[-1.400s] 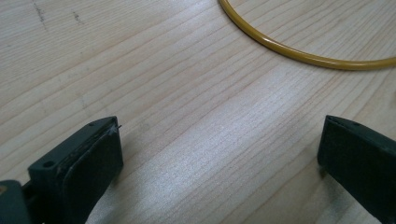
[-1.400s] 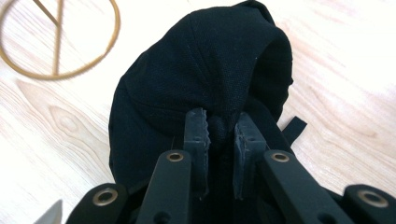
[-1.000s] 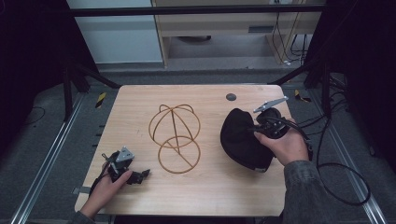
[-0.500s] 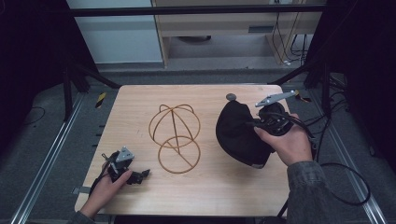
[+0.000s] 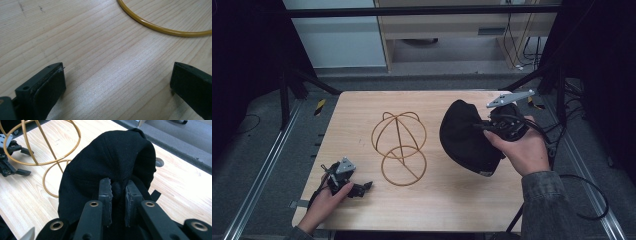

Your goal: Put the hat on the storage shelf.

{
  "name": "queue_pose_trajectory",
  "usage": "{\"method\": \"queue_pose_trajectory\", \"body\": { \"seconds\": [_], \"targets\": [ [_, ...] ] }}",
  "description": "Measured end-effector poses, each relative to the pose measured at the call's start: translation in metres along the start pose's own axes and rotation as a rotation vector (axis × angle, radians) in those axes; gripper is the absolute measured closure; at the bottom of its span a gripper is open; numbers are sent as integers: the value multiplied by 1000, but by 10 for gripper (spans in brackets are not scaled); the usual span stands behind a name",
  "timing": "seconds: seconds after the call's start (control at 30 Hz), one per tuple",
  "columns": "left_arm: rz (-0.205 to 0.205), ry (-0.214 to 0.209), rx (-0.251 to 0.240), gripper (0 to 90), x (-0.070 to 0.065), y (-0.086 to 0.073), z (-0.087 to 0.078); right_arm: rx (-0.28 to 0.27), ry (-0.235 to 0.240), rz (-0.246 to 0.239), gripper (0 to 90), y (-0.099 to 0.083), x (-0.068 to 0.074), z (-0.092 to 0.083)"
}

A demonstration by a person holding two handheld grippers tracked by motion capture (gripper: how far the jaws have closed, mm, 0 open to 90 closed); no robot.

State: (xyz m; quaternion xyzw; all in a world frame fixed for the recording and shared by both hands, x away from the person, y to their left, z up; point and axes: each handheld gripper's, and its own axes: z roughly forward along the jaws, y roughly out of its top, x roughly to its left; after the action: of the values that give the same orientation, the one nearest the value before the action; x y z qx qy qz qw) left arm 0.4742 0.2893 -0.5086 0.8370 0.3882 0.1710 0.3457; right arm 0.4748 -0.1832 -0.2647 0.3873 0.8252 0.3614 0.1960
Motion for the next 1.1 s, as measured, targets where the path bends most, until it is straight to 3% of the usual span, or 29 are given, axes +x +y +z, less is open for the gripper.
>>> {"method": "queue_pose_trajectory", "body": {
  "seconds": [0.63,1.1],
  "targets": [
    [1,-1,2,0,0,0,0,-66,5,-23,790,26,10,-23],
    [1,0,2,0,0,0,0,-87,1,-51,790,45,19,-31]
  ]
}}
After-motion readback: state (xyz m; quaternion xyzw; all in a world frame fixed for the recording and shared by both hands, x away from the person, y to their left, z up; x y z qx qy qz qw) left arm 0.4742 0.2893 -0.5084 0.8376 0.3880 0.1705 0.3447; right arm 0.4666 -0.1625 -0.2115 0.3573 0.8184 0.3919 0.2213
